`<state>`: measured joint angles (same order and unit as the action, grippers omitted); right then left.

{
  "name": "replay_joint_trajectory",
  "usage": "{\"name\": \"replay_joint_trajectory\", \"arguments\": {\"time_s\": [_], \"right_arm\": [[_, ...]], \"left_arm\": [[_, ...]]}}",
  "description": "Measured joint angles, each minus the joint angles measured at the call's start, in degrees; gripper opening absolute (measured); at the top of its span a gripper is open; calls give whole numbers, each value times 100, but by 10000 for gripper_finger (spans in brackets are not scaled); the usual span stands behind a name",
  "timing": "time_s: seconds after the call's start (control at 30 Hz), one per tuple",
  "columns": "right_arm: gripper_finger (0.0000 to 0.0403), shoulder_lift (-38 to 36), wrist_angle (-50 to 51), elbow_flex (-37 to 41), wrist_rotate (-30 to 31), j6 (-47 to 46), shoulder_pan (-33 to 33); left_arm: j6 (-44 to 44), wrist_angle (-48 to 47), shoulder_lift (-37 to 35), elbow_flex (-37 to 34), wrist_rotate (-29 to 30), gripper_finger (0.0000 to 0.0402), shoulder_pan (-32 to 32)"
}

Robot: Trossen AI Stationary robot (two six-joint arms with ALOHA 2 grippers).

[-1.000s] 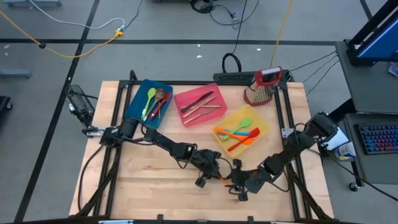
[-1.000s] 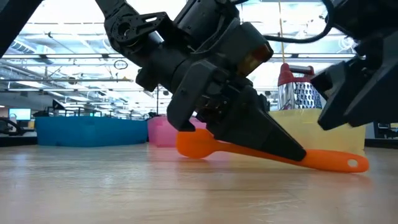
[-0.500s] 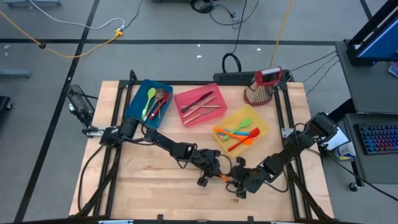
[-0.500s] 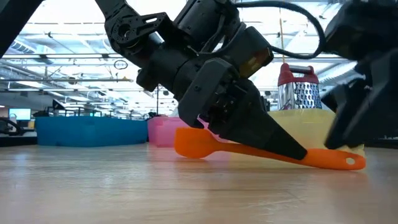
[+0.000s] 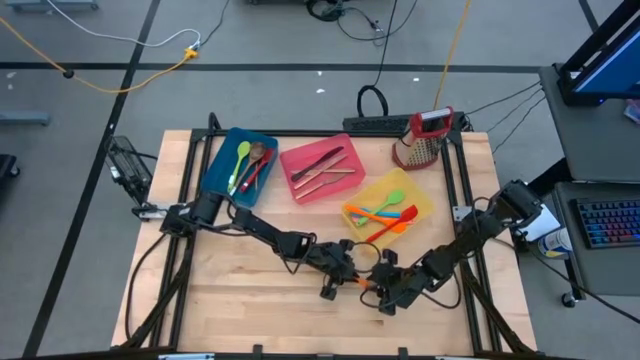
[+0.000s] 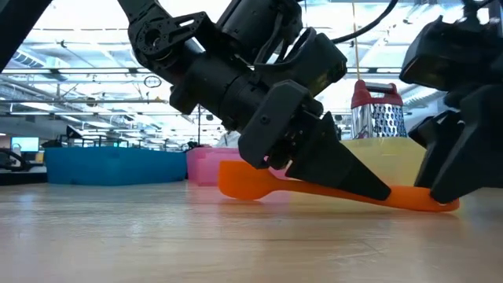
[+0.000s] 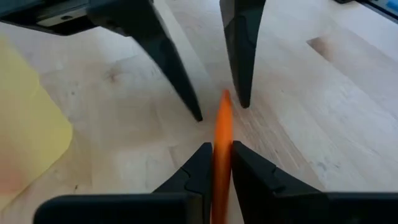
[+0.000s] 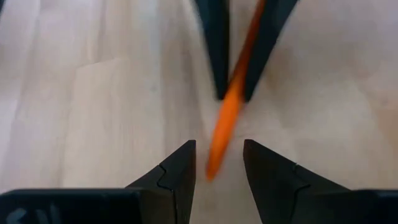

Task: Pick & Place Kitchen Items
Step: Put the orange spatula into the yellow bin

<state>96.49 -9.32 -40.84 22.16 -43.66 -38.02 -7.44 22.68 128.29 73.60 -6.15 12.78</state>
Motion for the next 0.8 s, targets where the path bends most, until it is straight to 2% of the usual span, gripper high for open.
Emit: {"name": "replay_joint_trajectory", "arguments": {"time_s": [0.23, 0.67, 0.8], "right_arm": [[118, -5, 226, -1, -16, -90, 164], [17, -15, 352, -2, -121, 130, 317], [15, -13, 352, -2, -121, 303, 308]], "left_arm": [[27, 100, 2, 0, 167, 56, 4], [182, 124, 2, 0, 364, 55, 11], [238, 126, 1, 0, 345, 55, 11]]}}
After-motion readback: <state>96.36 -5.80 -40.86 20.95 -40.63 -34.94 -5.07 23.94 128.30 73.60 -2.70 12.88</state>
